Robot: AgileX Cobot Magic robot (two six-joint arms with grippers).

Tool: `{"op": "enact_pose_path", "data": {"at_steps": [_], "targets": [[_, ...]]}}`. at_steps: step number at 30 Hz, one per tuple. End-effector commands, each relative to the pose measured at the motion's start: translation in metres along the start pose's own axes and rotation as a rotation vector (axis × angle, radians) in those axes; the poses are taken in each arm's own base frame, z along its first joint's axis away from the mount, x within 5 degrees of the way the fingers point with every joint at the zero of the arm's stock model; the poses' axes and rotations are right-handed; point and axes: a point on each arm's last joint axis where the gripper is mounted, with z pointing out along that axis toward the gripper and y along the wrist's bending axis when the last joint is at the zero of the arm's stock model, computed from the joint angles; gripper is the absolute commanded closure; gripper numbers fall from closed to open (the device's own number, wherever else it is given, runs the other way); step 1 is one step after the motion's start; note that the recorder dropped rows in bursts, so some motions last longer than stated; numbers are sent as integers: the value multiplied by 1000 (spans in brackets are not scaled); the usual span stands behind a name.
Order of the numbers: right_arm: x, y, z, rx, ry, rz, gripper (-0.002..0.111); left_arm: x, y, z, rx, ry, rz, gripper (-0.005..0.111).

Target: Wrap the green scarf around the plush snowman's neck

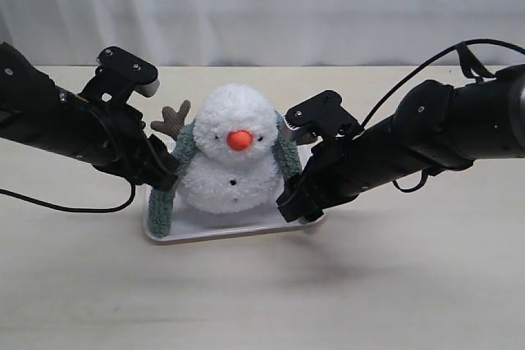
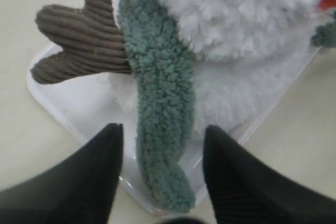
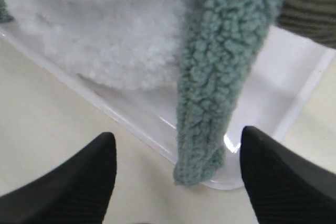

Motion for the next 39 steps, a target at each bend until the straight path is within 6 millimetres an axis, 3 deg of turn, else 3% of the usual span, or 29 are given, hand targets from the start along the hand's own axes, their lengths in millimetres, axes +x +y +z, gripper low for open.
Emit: {"op": "enact_pose_path", "data": {"at_steps": [1,7,12,18,27,39], "targets": [[-3,-2,-3,31,-25,1,45,4,0,5,8,20,-10,45],[-3,-2,-3,33,-26,1,45,23,3,31,13,102,-43,45],[-1,-5,3,46,-21,8,49,27,4,39,11,119,-55,45],[8,-9,20,56,17,-3,69,28,4,42,16,123,-80,72],[9,-8,22,49,26,-15,104,29,3,42,26,128,-57,107],[10,-2,17,-2,55,-14,104,28,0,42,59,122,-65,107]]}}
